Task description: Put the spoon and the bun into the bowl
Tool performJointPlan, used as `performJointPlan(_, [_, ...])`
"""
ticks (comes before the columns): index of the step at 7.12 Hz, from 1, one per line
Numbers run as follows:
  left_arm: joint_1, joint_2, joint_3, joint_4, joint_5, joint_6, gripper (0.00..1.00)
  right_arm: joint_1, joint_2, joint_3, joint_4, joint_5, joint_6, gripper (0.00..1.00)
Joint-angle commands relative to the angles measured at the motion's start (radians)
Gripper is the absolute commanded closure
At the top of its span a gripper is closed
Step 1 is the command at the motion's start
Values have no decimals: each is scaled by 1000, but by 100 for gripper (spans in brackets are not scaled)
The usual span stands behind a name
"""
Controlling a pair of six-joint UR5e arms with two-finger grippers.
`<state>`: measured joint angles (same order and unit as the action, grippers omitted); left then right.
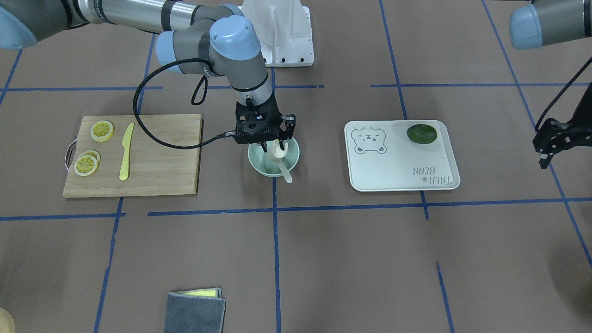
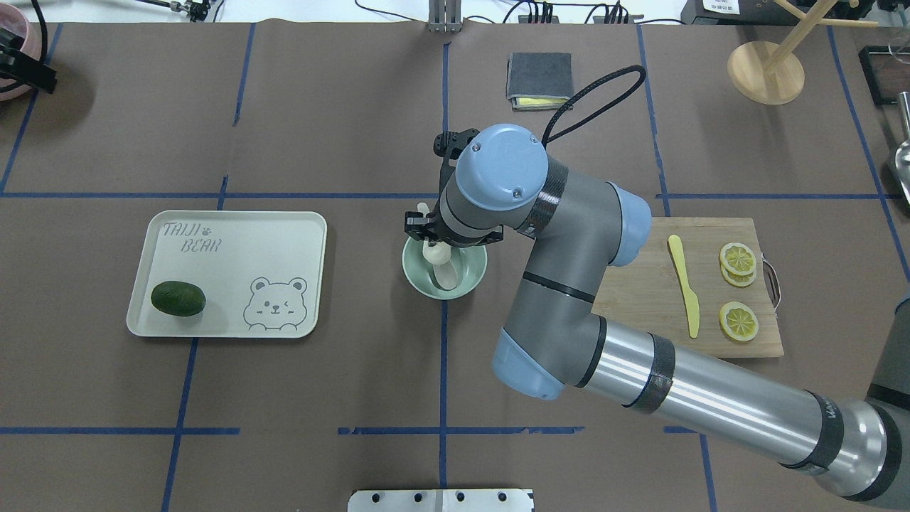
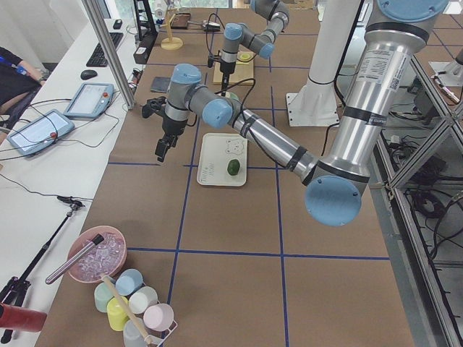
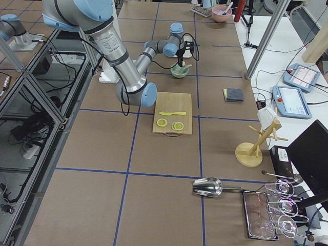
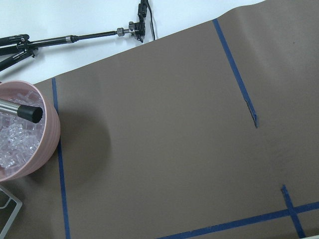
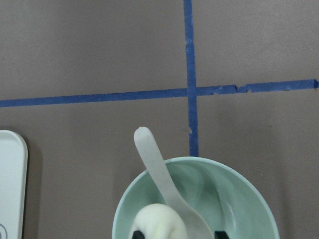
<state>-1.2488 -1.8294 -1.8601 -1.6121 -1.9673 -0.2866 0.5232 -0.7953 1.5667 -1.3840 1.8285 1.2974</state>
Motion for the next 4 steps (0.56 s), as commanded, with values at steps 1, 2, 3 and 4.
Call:
performJointPlan(1, [-85,34,36,1,-65,146,0,0,1,1,0,0,0,0])
performJointPlan(2, [-106,42,47,0,-79,174,0,0,1,3,0,-2,2,0])
performJointPlan(3, [-109,47,47,-2,-79,179,0,0,1,3,0,0,2,0])
performJointPlan(4, [-110,47,48,-2,-79,181,0,0,-1,3,0,0,2,0])
